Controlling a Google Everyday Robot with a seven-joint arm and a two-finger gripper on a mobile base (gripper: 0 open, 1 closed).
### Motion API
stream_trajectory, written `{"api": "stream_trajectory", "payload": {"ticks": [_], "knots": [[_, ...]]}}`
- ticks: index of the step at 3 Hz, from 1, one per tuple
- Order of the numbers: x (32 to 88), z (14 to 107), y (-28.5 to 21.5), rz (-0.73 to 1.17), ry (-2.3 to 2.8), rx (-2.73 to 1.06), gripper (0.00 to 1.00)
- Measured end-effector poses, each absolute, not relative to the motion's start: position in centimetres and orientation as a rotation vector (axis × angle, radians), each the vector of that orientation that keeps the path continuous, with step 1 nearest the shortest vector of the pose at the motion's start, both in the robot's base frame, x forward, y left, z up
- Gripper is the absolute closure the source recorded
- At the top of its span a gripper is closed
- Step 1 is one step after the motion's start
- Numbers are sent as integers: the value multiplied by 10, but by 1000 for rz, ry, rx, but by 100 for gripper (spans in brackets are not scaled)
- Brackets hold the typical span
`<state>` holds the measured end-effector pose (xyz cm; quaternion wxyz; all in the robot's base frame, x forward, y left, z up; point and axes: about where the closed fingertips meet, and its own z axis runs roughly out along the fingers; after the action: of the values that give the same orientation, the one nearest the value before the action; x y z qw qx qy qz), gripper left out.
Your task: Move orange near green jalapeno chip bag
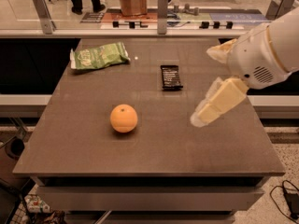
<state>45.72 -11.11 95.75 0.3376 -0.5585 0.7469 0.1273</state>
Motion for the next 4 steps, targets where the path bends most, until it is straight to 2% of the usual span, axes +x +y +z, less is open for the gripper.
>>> {"api": "stream_trajectory", "payload": {"ticks": [1,2,3,4], "knots": [[455,946,-52,458,1848,-1451,0],[455,946,-52,457,1848,-1451,0],[462,936,-35,432,1856,-1480,0],[464,916,-10,494,1828,-1472,0]]}}
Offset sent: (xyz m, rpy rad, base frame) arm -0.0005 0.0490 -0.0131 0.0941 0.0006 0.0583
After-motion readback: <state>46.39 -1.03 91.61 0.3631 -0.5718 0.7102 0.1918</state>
